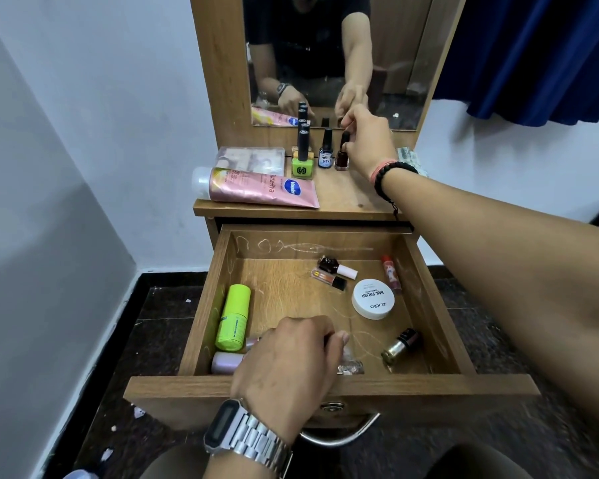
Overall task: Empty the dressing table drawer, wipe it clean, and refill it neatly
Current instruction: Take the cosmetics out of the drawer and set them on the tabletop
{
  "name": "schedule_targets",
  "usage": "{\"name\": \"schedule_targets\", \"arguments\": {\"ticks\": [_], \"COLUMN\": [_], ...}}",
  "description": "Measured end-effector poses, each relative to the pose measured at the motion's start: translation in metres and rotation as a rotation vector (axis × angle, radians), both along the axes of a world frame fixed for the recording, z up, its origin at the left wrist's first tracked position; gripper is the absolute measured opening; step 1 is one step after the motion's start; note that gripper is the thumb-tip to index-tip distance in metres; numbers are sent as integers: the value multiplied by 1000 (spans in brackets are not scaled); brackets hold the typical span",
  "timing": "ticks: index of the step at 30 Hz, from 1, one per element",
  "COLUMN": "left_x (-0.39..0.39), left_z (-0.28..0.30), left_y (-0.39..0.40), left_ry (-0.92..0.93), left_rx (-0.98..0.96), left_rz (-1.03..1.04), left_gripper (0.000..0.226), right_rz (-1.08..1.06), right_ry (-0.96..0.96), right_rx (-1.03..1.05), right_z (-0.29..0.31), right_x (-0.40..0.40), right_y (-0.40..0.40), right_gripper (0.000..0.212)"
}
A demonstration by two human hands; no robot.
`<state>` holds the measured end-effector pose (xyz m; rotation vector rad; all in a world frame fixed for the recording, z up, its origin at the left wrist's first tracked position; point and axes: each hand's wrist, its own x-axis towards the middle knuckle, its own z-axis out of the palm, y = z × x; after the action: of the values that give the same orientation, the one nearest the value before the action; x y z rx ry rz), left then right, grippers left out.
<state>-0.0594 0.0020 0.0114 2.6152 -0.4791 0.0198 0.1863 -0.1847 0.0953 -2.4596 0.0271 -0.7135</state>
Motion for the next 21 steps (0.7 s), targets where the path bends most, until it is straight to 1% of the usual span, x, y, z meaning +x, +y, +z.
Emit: {"name": "schedule_targets", "arguments": {"ticks": [5, 9, 12, 17, 21], "left_x": [5, 8, 10, 9, 9], "left_z": [-2, 1, 3, 5, 7], "left_y": [1, 1, 0, -1, -2], "left_ry": [26, 40, 52, 37, 42], "left_rx": [-26, -18, -5, 21, 45], "left_rz": [-13, -38, -36, -72, -85], "left_gripper": [30, 31, 33, 32, 33], "right_rz": [-19, 94, 198, 337, 386], "right_ry": [-145, -134, -36, 215, 405], "right_rx": [82, 62, 37, 15, -37], "right_z": [10, 11, 2, -15, -27], "right_x": [-27, -76, -119, -183, -216], "right_y": [-10, -15, -13, -8, 6], "right_gripper": [28, 24, 21, 14, 12]}}
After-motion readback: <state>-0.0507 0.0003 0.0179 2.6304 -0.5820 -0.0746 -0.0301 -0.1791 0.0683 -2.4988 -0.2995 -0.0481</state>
